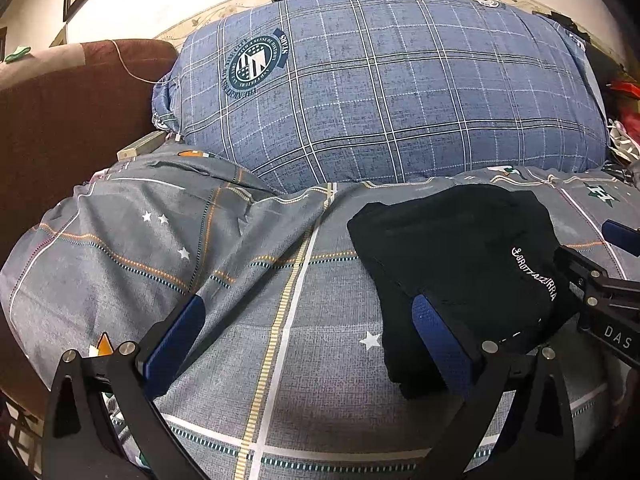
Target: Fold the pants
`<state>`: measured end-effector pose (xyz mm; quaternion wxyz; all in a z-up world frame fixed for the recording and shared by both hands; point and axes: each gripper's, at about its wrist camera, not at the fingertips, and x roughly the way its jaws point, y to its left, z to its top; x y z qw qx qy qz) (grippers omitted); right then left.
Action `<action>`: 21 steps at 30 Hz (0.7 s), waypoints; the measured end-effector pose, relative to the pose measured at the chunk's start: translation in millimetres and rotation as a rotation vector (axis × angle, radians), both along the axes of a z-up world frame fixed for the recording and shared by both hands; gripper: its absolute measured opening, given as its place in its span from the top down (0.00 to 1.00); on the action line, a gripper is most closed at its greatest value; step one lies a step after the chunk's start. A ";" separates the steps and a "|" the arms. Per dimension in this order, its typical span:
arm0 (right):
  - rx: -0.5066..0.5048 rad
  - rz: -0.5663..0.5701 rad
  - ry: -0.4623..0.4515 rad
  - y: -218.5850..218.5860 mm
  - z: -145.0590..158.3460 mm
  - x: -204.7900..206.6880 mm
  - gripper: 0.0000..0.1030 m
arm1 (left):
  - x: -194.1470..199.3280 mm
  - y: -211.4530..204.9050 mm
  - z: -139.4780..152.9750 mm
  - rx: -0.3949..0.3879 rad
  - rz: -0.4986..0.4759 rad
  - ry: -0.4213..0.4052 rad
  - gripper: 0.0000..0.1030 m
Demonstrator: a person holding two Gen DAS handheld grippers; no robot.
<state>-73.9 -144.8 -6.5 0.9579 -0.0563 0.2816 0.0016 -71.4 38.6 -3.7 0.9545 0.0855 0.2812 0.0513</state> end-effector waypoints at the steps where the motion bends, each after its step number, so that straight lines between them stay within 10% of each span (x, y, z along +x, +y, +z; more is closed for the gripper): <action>1: 0.000 0.001 0.000 0.1 -0.1 0.0 0.23 | 0.0 -0.1 0.1 -0.001 -0.001 0.000 0.00; 21: 0.013 -0.014 -0.026 -2.8 3.1 -2.3 0.23 | -3.3 -0.8 5.0 0.003 -0.006 -0.024 0.00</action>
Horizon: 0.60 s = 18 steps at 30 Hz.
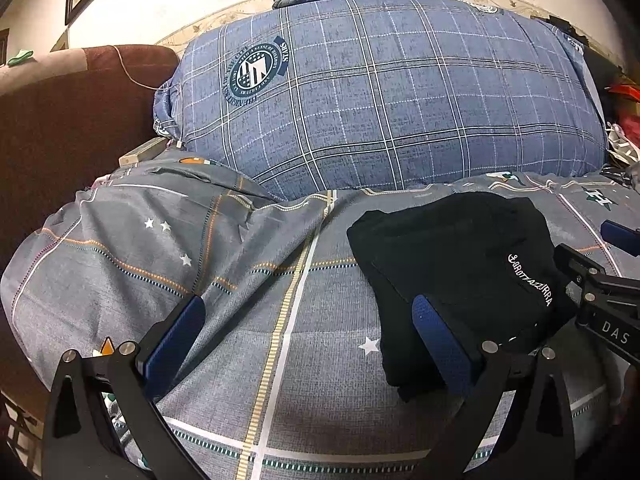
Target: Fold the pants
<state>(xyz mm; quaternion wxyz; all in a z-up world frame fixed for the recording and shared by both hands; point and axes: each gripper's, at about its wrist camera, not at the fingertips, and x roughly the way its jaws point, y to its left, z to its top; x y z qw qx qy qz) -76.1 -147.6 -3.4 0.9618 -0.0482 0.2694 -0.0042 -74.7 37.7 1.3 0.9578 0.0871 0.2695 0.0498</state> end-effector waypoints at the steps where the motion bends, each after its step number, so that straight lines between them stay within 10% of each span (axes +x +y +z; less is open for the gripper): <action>1: 0.000 0.001 0.000 0.2 -0.1 0.2 0.23 | -0.1 0.0 0.0 0.000 -0.001 0.000 0.00; 18: 0.000 0.004 -0.001 -0.4 0.3 -0.5 0.23 | -0.4 -3.8 -1.8 0.003 -0.028 0.008 0.00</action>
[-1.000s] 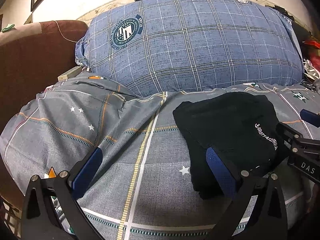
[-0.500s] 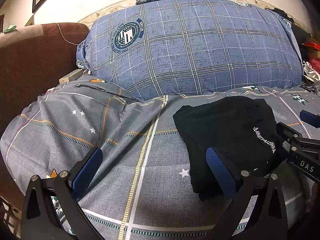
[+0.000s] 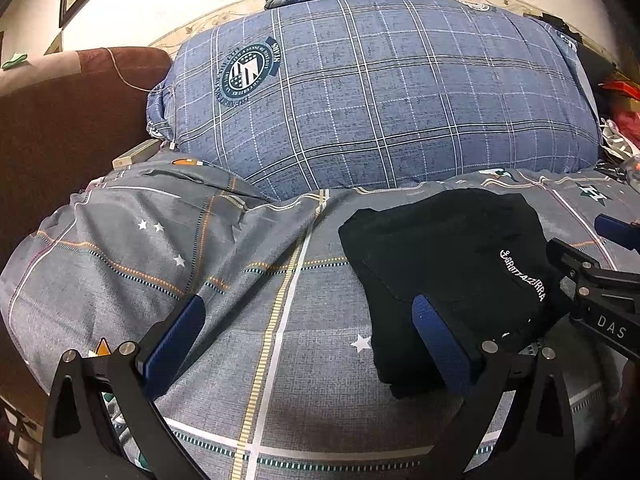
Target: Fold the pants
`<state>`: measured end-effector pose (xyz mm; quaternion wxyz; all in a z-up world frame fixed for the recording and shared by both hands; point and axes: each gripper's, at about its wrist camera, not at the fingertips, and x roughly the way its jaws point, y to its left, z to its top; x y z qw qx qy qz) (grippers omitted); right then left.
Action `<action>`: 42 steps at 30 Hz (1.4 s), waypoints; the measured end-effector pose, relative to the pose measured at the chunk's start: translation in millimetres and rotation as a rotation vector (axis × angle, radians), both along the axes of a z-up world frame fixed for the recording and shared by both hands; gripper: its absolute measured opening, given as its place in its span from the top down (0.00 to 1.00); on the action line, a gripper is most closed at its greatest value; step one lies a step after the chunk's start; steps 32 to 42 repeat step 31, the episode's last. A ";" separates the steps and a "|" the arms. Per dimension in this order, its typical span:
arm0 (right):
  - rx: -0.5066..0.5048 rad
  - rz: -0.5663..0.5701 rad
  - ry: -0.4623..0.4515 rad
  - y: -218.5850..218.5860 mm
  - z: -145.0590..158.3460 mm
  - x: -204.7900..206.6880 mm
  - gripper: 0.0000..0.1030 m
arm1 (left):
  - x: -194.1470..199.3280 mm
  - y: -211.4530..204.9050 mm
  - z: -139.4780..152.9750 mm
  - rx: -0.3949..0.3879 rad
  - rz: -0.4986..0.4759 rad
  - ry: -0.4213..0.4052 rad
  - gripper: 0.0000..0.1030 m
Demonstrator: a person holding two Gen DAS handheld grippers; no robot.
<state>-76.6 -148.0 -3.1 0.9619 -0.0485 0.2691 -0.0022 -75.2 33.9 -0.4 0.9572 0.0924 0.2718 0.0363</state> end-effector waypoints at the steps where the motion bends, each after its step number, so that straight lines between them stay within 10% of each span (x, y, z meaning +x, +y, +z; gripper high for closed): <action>1: -0.001 0.000 0.000 0.0 0.0 -0.1 0.23 | -0.5 -0.6 -0.2 0.001 -0.002 0.000 0.00; 42: 0.000 0.009 -0.002 0.7 2.3 0.6 0.23 | -3.4 -8.0 2.8 -0.020 -0.055 0.012 0.00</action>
